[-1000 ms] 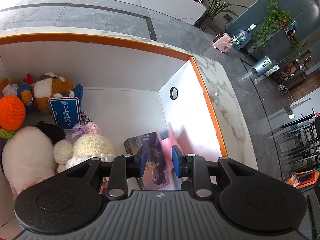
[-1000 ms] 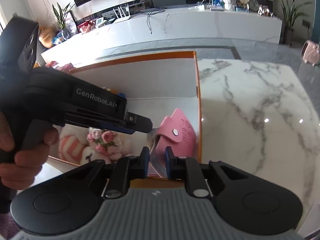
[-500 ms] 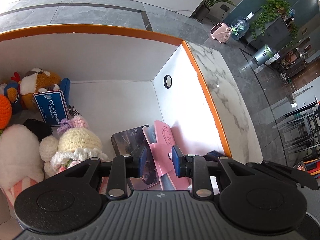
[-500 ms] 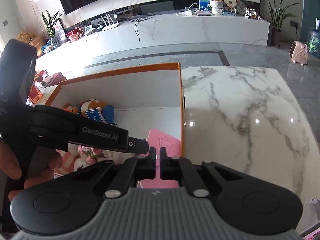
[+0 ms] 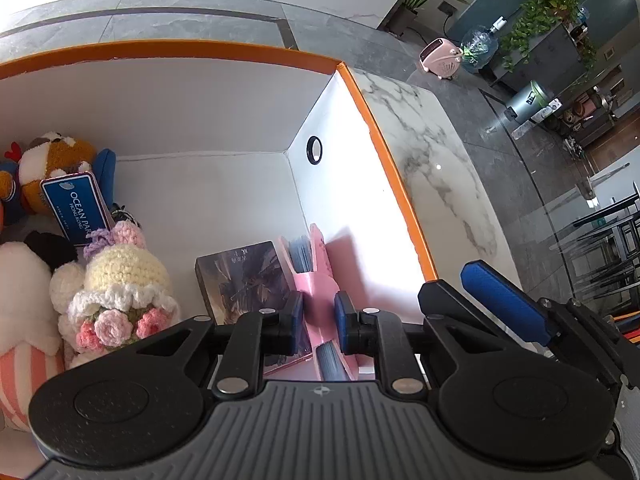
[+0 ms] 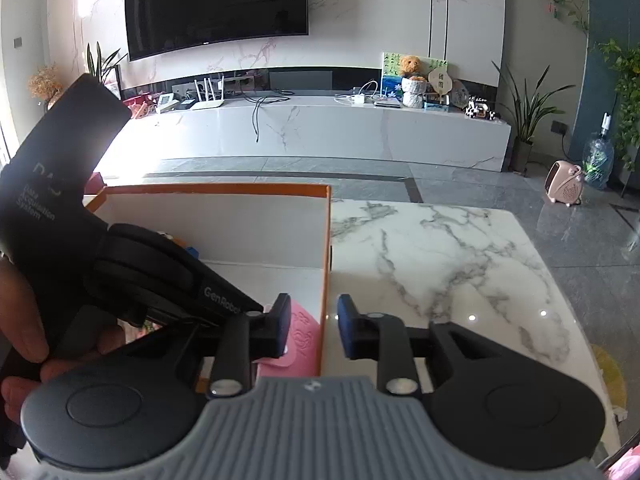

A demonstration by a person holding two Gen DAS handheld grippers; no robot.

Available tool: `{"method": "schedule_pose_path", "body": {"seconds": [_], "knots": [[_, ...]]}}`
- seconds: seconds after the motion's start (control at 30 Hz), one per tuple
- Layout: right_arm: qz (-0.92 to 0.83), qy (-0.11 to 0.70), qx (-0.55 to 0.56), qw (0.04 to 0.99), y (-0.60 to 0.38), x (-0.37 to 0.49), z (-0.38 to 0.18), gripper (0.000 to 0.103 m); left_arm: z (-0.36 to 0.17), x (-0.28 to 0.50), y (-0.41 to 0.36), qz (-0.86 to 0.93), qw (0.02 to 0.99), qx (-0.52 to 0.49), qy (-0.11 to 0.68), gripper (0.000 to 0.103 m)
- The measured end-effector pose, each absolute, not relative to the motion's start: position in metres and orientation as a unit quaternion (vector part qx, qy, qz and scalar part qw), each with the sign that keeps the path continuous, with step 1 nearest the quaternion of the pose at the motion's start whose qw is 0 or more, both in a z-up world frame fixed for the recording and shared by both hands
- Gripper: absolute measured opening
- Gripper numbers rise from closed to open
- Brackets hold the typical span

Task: Organize objects
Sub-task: 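Open both grippers to release the card box and wallet in the box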

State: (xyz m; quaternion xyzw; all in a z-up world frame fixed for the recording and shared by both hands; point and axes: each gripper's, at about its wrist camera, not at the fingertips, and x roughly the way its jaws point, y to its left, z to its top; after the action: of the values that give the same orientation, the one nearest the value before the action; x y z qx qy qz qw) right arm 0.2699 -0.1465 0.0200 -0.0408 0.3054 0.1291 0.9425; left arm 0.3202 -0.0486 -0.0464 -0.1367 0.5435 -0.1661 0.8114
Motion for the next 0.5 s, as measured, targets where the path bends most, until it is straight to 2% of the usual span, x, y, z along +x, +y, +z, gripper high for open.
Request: {"method": "schedule_pose_path", "body": {"seconds": [0.27, 0.37, 0.5], "knots": [[0.122, 0.335, -0.018, 0.934, -0.157, 0.279, 0.006, 0.031, -0.057, 0.317, -0.050, -0.134, 0.808, -0.115, 0.562, 0.027], [0.124, 0.344, -0.011, 0.931, -0.158, 0.280, 0.003, 0.031, -0.058, 0.314, -0.050, -0.127, 0.809, -0.101, 0.565, 0.039], [0.129, 0.356, 0.011, 0.926, -0.162, 0.282, 0.001, 0.031, -0.060, 0.307, -0.049, -0.126, 0.801, -0.087, 0.579, 0.047]]}}
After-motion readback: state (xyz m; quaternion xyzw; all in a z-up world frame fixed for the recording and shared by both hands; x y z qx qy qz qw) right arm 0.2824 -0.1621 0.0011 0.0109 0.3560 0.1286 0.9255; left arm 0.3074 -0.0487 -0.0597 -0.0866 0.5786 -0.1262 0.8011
